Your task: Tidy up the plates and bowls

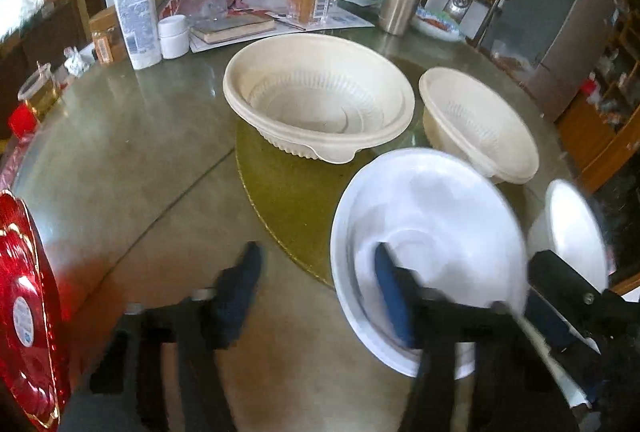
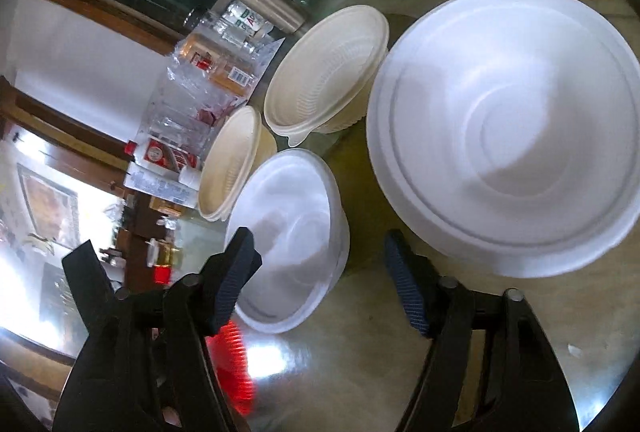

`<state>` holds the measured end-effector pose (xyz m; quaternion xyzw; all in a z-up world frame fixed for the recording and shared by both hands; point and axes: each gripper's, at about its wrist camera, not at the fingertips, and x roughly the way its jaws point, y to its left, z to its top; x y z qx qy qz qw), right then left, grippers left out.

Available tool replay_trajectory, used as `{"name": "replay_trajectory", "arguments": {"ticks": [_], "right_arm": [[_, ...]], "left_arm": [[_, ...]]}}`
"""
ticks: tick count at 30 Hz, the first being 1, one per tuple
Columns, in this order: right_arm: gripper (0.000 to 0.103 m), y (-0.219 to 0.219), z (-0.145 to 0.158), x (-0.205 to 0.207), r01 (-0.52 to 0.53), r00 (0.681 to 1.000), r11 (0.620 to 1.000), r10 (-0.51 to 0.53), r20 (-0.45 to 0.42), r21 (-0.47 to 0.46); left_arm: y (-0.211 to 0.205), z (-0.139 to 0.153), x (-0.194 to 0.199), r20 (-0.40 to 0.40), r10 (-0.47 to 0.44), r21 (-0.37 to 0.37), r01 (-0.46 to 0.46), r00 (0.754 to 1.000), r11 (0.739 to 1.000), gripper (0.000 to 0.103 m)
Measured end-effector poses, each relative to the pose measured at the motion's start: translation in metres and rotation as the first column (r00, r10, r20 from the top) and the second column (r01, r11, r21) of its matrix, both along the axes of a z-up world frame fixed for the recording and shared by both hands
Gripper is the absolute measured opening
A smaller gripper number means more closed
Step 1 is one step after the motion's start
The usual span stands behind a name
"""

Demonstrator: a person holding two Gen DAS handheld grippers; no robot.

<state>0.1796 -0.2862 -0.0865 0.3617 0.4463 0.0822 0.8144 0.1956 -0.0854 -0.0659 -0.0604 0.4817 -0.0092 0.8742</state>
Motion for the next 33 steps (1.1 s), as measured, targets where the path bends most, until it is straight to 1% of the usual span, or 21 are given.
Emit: {"name": "replay_trajectory", "arguments": {"ticks": [1,2,4,6,8,17,22,29,33], "right_arm": [[0.016,0.004,-0.002,0.002,-0.019,1.0,1.0,0.019,-0.007,-0.011],[0.011,0.007,-0.004,0.001,-0.032,0.999,0.999,0.032,-0.012,-0.024],[0.008,0.012,-0.004,-0.002,-0.044,0.999,0.997,0.044,-0.012,-0.057],[0.008,0.013,-0.002,-0.008,-0.038,0.999,0.998,0.039,0.004,-0.057],[0.008,0.013,0.0,-0.014,-0.05,0.999,0.998,0.051,0.017,-0.047],[0.008,0.02,0.006,-0.039,-0.066,0.996,0.996,0.069,0.061,-0.052],[0.008,0.02,0.014,-0.056,-0.049,0.994,0.994,0.057,0.09,-0.094],[0.008,0.02,0.016,-0.069,-0.032,0.993,0.993,0.045,0.108,-0.117],[0.008,0.02,0.016,-0.075,-0.008,0.991,0.99,0.027,0.134,-0.142]], "left_arm": [[-0.002,-0.002,0.0,0.004,-0.02,0.012,0.02,1.0,1.0,0.019],[-0.004,-0.002,-0.001,0.015,-0.041,0.013,0.04,0.999,0.999,0.014],[-0.007,0.0,-0.007,0.035,-0.053,0.048,0.052,0.998,0.998,0.014],[-0.003,0.0,-0.011,0.026,-0.049,0.025,0.049,0.998,0.998,0.014],[0.0,0.0,-0.017,0.033,-0.056,0.017,0.055,0.998,0.998,0.014],[-0.001,0.012,-0.046,0.099,-0.074,0.069,0.068,0.992,0.995,0.014],[-0.005,0.015,-0.057,0.128,-0.094,0.07,0.086,0.987,0.994,0.015],[-0.007,0.015,-0.066,0.151,-0.107,0.066,0.098,0.983,0.993,0.015],[-0.009,0.015,-0.07,0.183,-0.116,0.076,0.104,0.976,0.992,0.015]]}}
